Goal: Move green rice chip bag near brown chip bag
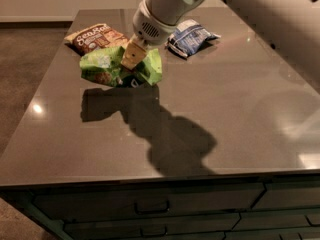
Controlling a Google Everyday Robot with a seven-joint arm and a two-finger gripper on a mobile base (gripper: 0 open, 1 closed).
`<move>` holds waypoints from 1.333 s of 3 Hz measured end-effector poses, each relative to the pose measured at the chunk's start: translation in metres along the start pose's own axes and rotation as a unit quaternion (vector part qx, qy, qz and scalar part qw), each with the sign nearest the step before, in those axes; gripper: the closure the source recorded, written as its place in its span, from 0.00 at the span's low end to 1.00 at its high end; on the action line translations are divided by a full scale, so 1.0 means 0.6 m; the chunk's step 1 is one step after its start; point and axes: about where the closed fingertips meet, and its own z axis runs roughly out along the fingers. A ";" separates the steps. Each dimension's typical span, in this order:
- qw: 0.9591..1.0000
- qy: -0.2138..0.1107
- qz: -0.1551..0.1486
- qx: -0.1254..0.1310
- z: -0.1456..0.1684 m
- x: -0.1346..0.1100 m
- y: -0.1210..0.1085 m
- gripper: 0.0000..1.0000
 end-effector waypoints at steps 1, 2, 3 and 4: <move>1.000 -0.007 0.009 0.029 0.016 -0.033 -0.026 1.00; 0.998 -0.007 0.019 0.064 0.038 -0.048 -0.052 0.85; 0.996 -0.003 0.014 0.088 0.064 -0.048 -0.065 0.61; 0.995 0.008 0.000 0.097 0.093 -0.035 -0.064 0.37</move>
Offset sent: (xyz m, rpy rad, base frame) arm 0.0700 0.0325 -0.0036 -0.0089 -0.1613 -0.1852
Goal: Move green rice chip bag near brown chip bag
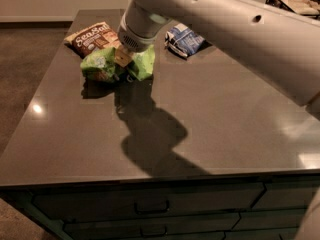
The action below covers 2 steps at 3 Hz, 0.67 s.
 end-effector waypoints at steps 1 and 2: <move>1.000 0.000 0.000 -0.001 -0.001 -0.001 0.001 0.15; 1.000 0.000 -0.001 -0.001 -0.001 -0.002 0.003 0.00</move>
Offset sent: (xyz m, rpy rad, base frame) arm -0.0006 0.0003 0.0005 0.0000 0.0005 0.0008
